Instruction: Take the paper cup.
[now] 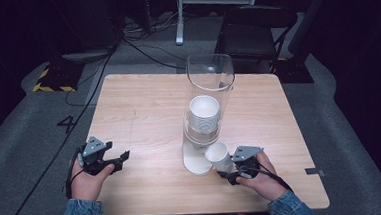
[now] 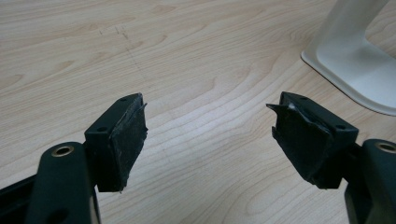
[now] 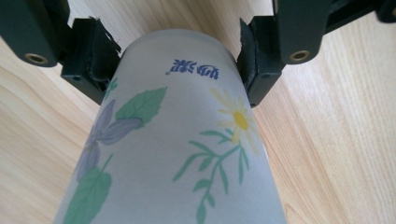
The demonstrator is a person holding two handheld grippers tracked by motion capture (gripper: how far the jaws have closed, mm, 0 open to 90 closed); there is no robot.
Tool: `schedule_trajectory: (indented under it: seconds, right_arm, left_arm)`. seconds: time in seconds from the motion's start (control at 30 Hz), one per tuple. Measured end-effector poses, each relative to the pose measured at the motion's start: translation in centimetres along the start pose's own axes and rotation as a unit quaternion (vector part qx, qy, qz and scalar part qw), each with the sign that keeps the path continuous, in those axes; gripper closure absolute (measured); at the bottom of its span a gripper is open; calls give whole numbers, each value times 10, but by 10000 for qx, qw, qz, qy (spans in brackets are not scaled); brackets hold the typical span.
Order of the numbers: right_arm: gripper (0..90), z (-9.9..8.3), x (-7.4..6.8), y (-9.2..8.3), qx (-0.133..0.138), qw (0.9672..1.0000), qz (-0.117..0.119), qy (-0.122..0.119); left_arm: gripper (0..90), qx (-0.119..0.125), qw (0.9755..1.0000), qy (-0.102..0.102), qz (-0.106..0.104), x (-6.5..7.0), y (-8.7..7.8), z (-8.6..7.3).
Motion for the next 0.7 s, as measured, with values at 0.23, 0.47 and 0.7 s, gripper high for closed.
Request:
schedule_trajectory:
  seconds: [0.23,0.47,0.7]
  right_arm:
    - [368,10,27,-31,692,9964,-389,294]
    - [366,14,63,-39,1250,9851,-967,681]
    - [364,0,114,-36,1400,9636,-1731,1480]
  left_arm:
    - [252,-35,10000,46,-20,1,4,0]
    - [252,-29,10000,4,-10,1,4,-1]
    - [252,-56,10000,-17,7,1,4,-3]
Point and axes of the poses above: each handheld gripper's, and its own axes: y roughly forward along the jaws, z roughly out of its top, x roughly to its right, the point moved 7 cm from there along y, roughly forward along the jaws, and after that the axes turned 3 degrees about x, right-handed, at the moved point
